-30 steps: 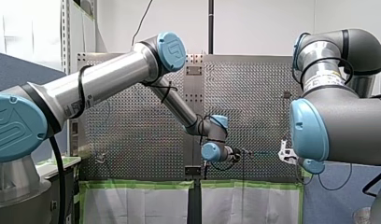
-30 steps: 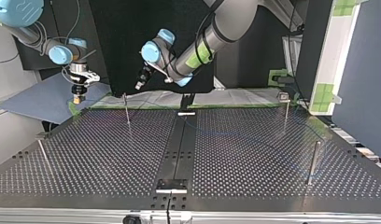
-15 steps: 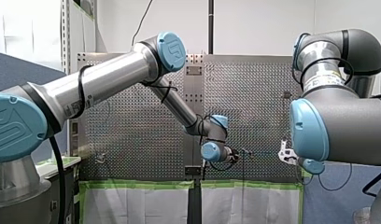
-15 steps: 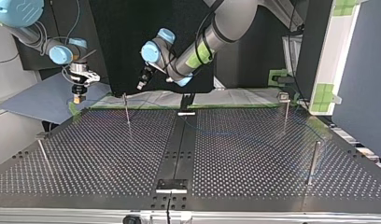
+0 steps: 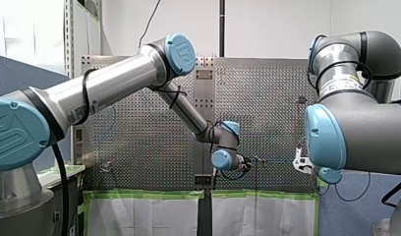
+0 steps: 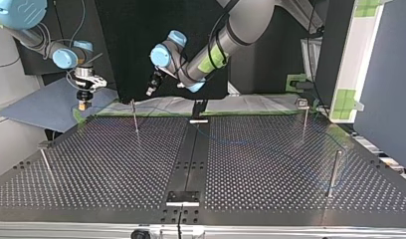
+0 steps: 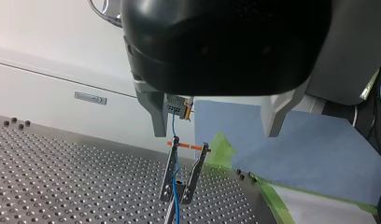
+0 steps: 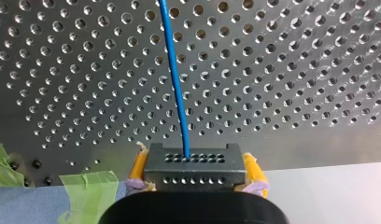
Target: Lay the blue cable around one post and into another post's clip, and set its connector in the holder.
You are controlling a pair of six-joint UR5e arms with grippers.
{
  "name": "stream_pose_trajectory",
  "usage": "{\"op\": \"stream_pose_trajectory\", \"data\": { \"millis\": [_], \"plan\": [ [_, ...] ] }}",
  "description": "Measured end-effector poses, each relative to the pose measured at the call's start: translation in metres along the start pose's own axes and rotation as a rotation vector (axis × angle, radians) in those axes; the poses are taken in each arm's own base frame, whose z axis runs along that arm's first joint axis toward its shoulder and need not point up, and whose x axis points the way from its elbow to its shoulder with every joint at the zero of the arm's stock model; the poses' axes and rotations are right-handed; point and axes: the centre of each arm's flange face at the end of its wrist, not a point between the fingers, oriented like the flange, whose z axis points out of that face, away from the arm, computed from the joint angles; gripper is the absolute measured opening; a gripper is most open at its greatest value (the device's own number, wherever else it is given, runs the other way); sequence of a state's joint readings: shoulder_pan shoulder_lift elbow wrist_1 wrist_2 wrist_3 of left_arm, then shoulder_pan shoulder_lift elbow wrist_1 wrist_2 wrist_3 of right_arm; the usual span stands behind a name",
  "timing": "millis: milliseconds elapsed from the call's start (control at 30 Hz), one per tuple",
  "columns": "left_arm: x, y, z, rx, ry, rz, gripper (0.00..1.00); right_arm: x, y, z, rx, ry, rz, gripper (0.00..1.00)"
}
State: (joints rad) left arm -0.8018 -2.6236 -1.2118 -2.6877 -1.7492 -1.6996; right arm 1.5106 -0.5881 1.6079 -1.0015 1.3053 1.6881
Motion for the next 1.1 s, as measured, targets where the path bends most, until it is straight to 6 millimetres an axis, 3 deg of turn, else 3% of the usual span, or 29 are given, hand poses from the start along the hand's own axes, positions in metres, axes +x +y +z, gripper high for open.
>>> {"op": "stream_pose_trajectory", "data": {
  "millis": [700, 1100],
  "plan": [
    [-0.001, 0.005, -0.001, -0.006, 0.004, -0.001, 1.00, -0.002, 0.000, -0.001, 0.001, -0.002, 0.002, 0.00],
    [-0.043, 0.061, -0.005, -0.112, -0.088, -0.088, 1.00, -0.002, -0.003, 0.000, 0.015, -0.003, 0.002, 0.00]
  ]
}}
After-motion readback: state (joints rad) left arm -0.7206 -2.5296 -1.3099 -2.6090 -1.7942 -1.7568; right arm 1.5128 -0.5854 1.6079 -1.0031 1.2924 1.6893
